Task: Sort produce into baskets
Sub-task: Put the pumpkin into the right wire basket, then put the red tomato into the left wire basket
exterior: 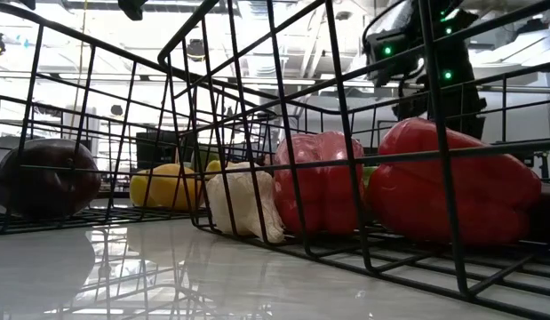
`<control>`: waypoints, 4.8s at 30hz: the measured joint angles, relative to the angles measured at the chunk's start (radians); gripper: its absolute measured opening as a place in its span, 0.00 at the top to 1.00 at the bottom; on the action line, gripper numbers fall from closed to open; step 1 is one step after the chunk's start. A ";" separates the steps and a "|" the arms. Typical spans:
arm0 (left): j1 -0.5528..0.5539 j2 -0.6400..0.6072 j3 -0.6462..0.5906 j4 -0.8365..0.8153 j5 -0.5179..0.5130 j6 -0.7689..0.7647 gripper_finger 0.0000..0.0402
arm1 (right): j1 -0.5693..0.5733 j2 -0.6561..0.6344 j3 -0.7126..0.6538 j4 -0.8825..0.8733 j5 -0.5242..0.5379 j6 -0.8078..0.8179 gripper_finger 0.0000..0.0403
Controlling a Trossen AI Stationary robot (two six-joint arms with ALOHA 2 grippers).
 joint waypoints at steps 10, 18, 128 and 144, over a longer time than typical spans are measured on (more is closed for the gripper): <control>0.000 0.000 0.000 -0.001 0.000 0.000 0.35 | -0.065 -0.002 -0.127 0.115 -0.003 -0.029 0.01; 0.000 0.000 0.000 -0.001 0.000 -0.001 0.35 | -0.088 -0.004 -0.144 0.149 -0.003 -0.063 0.05; 0.000 0.000 0.000 -0.007 0.000 -0.027 0.35 | 0.350 -0.019 -0.247 0.081 -0.384 0.414 0.12; 0.000 0.000 0.000 -0.008 0.000 -0.027 0.35 | 0.354 -0.019 -0.101 0.070 -0.305 0.331 0.20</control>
